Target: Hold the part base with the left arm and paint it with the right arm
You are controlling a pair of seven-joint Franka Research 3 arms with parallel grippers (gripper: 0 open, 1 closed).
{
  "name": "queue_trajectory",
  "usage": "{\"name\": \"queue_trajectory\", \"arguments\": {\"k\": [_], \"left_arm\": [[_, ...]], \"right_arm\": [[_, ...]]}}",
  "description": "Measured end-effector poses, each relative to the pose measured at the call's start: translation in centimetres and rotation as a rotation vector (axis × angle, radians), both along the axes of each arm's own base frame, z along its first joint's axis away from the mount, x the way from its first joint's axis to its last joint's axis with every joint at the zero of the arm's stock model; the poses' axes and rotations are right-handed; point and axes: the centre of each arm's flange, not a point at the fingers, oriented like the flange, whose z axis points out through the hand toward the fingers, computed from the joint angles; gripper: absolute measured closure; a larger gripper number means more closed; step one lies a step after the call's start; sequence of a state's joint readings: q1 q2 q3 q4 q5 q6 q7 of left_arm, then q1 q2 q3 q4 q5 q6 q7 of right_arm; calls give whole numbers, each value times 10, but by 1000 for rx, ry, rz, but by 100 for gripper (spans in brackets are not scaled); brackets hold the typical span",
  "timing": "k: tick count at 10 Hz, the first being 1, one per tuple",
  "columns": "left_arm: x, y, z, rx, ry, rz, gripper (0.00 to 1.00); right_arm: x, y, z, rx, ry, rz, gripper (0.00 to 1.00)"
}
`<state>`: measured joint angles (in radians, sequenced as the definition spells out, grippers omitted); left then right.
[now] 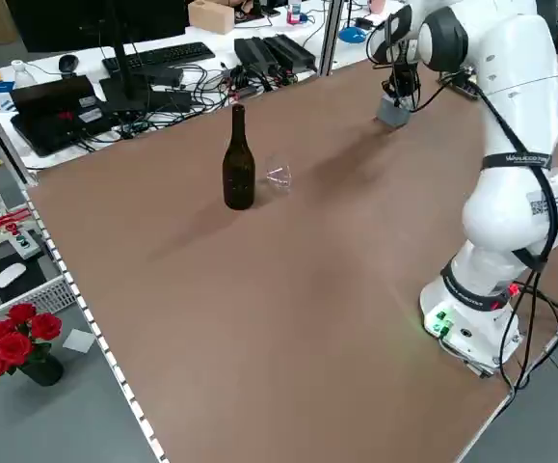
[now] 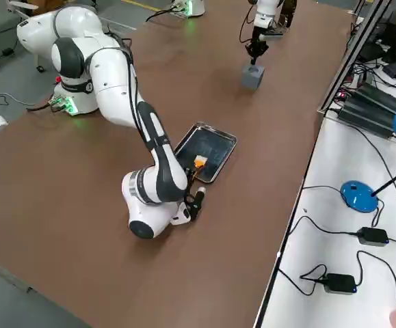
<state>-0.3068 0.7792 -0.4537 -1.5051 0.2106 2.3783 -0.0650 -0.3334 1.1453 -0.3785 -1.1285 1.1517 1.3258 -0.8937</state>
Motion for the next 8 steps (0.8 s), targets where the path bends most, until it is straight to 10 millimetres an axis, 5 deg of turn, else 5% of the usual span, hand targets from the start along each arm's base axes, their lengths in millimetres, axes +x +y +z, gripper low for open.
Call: {"name": "queue_trajectory", "arguments": {"k": [2,8], "left_arm": [[0,0,0,0,0,0,99],[0,0,0,0,-1,0,98]], "right_arm": [[0,0,0,-1,-3,1,72],[0,-2,2,-5,-5,1,83]]}}
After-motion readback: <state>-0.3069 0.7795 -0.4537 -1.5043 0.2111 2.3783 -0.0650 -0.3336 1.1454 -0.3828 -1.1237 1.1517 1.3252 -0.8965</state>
